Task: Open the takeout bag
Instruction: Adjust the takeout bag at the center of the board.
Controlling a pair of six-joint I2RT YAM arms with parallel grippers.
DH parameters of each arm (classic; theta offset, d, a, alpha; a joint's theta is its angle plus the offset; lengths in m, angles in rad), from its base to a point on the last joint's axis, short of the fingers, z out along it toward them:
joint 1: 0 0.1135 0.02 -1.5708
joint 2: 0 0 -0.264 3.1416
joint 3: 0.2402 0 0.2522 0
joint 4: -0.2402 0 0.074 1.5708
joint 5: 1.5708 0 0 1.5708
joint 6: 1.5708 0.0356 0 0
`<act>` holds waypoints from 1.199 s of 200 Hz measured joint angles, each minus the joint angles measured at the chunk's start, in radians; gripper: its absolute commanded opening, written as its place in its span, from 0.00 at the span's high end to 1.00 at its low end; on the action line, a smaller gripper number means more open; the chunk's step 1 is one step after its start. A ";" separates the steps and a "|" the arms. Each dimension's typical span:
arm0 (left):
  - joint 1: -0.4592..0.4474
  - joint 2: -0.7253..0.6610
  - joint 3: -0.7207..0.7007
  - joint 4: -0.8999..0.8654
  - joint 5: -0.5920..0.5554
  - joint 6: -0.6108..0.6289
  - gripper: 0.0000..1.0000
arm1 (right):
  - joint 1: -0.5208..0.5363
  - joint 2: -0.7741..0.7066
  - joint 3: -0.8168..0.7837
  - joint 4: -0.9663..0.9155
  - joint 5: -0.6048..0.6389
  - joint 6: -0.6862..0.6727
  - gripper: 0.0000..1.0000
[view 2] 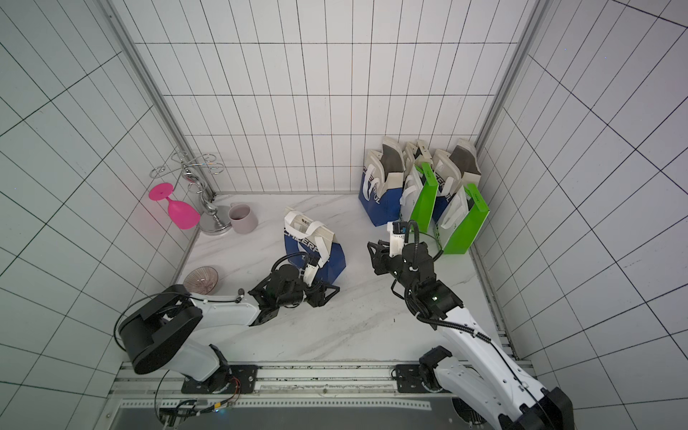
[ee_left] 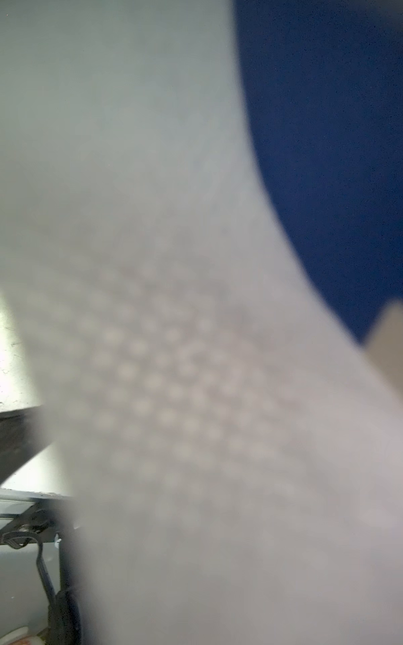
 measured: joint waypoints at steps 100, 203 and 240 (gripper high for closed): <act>0.240 -0.527 -0.185 -0.208 -0.264 0.087 0.23 | 0.000 -0.031 -0.008 -0.003 -0.002 0.006 0.60; 0.591 -0.039 -0.052 0.184 -0.043 0.226 0.20 | 0.000 -0.026 -0.015 -0.006 -0.030 0.023 0.61; 0.667 0.130 0.020 0.377 0.212 0.212 0.20 | 0.000 -0.019 -0.020 -0.006 -0.048 0.032 0.61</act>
